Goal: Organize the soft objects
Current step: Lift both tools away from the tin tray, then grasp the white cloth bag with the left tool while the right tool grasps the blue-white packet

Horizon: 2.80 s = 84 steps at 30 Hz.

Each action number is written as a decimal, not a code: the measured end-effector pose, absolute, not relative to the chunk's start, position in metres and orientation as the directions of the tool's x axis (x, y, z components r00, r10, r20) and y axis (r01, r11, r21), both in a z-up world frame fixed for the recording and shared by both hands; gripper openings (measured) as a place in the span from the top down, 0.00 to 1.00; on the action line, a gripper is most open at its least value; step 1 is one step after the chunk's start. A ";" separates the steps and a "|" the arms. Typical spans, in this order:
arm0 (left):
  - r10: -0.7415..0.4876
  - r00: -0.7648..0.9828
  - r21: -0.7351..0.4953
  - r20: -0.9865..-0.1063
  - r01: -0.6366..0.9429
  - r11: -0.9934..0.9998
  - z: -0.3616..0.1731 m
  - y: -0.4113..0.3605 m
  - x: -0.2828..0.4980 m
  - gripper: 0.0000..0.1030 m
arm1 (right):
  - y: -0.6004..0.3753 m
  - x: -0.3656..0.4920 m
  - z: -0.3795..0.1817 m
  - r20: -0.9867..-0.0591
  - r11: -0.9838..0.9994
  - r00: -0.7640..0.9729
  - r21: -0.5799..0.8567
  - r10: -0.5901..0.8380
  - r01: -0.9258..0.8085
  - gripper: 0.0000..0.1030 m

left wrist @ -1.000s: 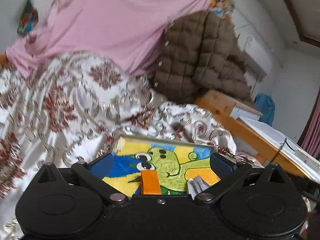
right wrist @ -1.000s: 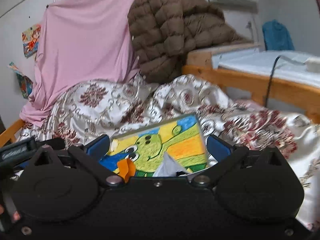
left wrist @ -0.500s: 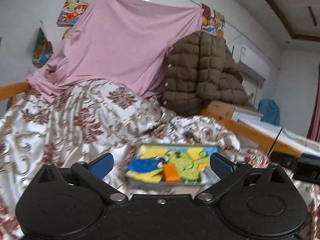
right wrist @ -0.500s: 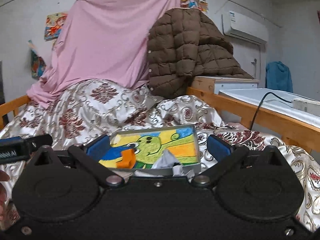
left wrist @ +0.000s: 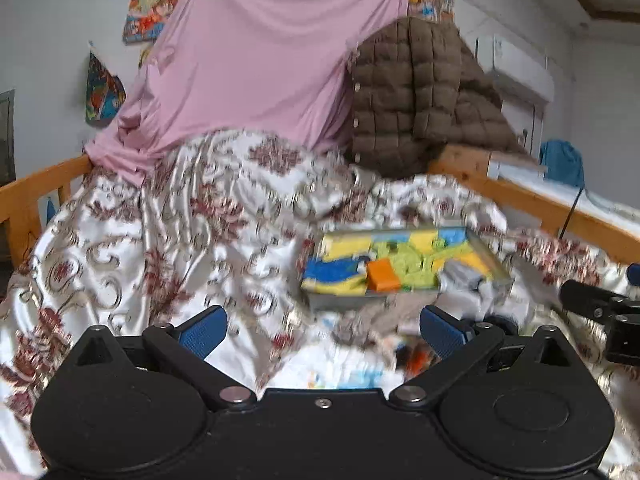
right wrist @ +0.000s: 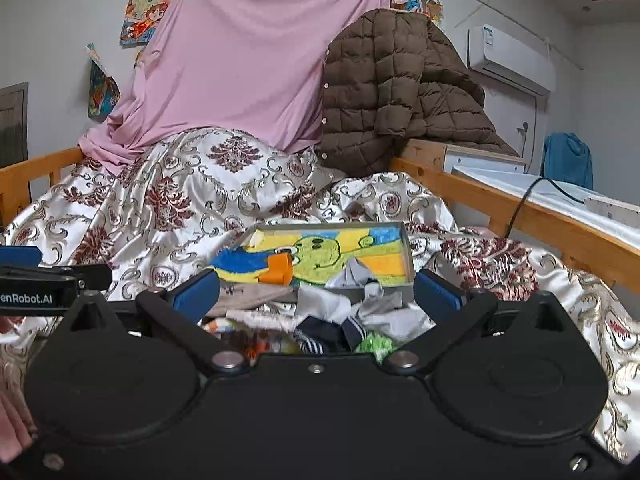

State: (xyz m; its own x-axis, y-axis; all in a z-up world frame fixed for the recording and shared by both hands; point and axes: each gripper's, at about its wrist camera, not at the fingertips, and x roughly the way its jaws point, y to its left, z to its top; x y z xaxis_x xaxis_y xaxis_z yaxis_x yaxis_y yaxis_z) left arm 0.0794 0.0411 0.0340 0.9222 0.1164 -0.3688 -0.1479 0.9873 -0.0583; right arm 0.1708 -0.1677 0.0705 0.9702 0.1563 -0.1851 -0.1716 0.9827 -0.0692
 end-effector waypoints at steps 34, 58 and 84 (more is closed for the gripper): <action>-0.100 0.557 -0.298 -0.824 -0.277 0.914 -0.053 0.070 0.165 0.01 | -0.122 0.214 -0.036 -0.622 0.951 0.729 0.095 0.287 -0.293 0.01; -0.143 0.611 -0.420 -0.778 -0.338 0.842 -0.063 0.083 0.170 0.59 | -0.110 0.248 -0.061 -0.629 0.949 0.712 0.175 0.313 -0.263 0.07; -0.171 0.622 -0.394 -0.764 -0.240 0.887 -0.054 0.071 0.164 0.92 | -0.107 0.251 -0.066 -0.657 0.953 0.695 0.150 0.294 -0.262 0.68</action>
